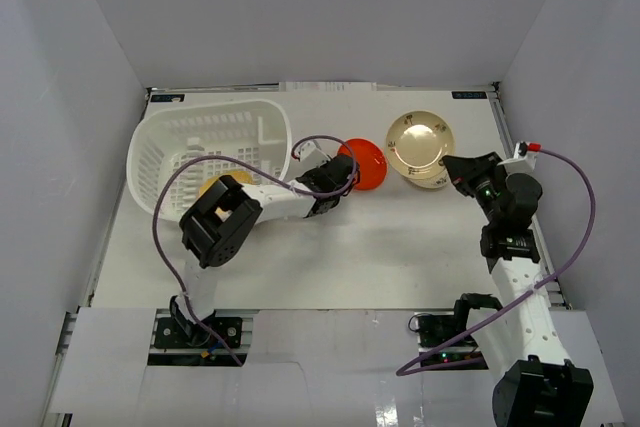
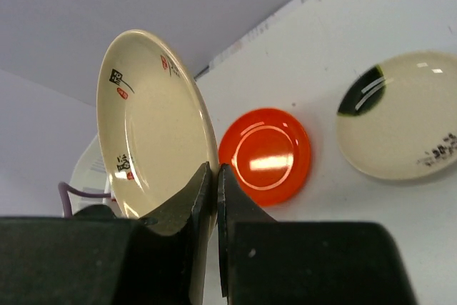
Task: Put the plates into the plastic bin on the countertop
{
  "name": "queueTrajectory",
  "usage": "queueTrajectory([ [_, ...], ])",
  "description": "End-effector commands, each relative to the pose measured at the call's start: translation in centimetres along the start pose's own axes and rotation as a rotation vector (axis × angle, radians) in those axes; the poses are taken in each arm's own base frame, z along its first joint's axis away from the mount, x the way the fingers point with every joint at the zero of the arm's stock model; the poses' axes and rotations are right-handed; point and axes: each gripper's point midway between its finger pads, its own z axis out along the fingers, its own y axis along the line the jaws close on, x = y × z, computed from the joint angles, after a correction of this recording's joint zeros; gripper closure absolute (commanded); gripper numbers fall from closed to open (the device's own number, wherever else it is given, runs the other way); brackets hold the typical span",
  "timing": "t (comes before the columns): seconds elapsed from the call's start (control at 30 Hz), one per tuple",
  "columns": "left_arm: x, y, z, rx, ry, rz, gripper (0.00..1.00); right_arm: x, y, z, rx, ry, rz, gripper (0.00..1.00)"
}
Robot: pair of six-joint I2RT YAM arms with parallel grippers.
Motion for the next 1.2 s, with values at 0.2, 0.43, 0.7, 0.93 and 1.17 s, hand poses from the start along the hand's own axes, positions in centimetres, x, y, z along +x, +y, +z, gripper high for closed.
queueTrajectory([
  [0.2,-9.7,-12.5,-16.2,0.594,-0.065,-0.004,1.0,-6.5,10.6,-2.4,-0.252,-0.095,-0.065,0.92],
  [0.43,-14.5,-14.9,-23.4,0.733,-0.094,0.044,1.0,-7.7,13.3,-4.2,-0.289,-0.096,-0.115,0.92],
  [0.7,-27.2,-2.9,-30.6,0.37,-0.383,0.194,1.0,-4.4,13.4,-3.6,-0.311,0.051,-0.175,0.92],
  [0.93,-29.5,7.4,-33.8,0.107,-0.431,0.243,1.0,1.1,19.3,-1.8,-0.444,0.187,-0.21,0.92],
  [1.17,-27.2,12.3,-31.8,-0.036,-0.385,0.297,1.0,9.6,26.4,2.1,-0.524,0.354,-0.318,0.92],
])
